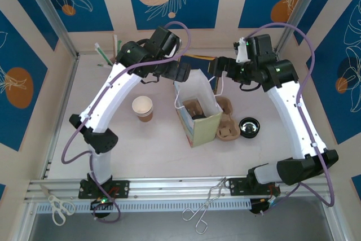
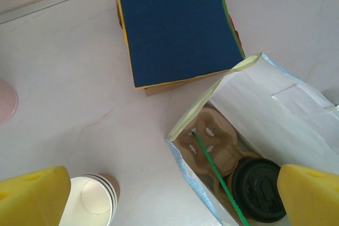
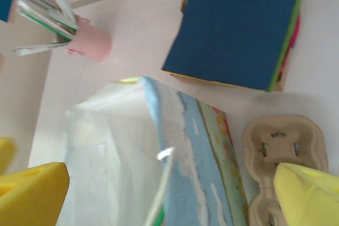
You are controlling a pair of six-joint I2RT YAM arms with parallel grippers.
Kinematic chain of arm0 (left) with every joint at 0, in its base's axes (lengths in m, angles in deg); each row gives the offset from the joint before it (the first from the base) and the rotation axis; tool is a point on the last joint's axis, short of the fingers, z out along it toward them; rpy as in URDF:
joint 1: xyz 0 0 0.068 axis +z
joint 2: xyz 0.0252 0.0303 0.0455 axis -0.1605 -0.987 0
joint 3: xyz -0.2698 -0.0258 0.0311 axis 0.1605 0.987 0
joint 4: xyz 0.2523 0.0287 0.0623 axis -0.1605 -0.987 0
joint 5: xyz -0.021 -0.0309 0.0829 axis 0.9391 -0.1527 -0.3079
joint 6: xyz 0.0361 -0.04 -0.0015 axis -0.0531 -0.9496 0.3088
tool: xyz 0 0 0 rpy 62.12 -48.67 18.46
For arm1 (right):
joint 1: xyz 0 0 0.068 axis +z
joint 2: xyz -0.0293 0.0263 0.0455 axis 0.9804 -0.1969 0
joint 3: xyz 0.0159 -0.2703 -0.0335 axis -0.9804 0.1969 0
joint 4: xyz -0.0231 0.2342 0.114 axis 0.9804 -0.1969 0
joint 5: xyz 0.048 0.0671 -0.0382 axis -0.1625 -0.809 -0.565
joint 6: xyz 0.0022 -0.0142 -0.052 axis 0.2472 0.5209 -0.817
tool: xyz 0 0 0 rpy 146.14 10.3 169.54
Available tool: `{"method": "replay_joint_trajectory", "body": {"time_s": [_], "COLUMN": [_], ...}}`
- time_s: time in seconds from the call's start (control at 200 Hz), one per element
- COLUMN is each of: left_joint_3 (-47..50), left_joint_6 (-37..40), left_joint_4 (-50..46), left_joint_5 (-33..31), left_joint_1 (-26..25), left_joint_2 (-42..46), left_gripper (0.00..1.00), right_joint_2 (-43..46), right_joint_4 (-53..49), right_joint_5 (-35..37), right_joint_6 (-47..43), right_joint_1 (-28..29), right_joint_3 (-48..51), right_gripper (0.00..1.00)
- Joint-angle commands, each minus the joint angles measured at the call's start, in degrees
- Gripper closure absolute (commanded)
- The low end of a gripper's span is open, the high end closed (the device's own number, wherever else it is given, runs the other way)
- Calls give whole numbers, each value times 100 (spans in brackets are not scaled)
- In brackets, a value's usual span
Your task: Pack the takeout coffee
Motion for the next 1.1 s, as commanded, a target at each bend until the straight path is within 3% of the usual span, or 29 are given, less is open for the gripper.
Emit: {"method": "replay_joint_trajectory", "body": {"time_s": [0.0, 0.135, 0.305, 0.41, 0.53, 0.695, 1.095], "left_joint_3": [14, 17, 17, 19, 16, 20, -1], "left_joint_6": [-110, -120, -149, -191, -408, -658, -785], "left_joint_4": [69, 59, 77, 113, 141, 174, 122], "left_joint_5": [143, 125, 99, 82, 75, 251, 403], "left_joint_1": [58, 114, 186, 256, 480, 899, 1326], "left_joint_2": [-41, -25, -7, 28, 89, 128, 42], "left_gripper": [0, 0, 0, 0, 0, 0, 0], "right_joint_2": [-103, -213, -658, -1172, -1876, -3112, -6012], "right_joint_4": [-181, -104, 273, 372, 469, 496, -264], "right_joint_5": [-197, 92, -350, -303, 66, 65, 327], "right_joint_6": [-223, -135, 46, -106, -349, -517, -976], "right_joint_1": [31, -179, -1042, -1252, -1276, -1223, -602], "right_joint_3": [-343, -640, -784, -937, -1127, -1636, -4448], "right_gripper": [1, 1, 1, 4, 9, 25, 30]}}
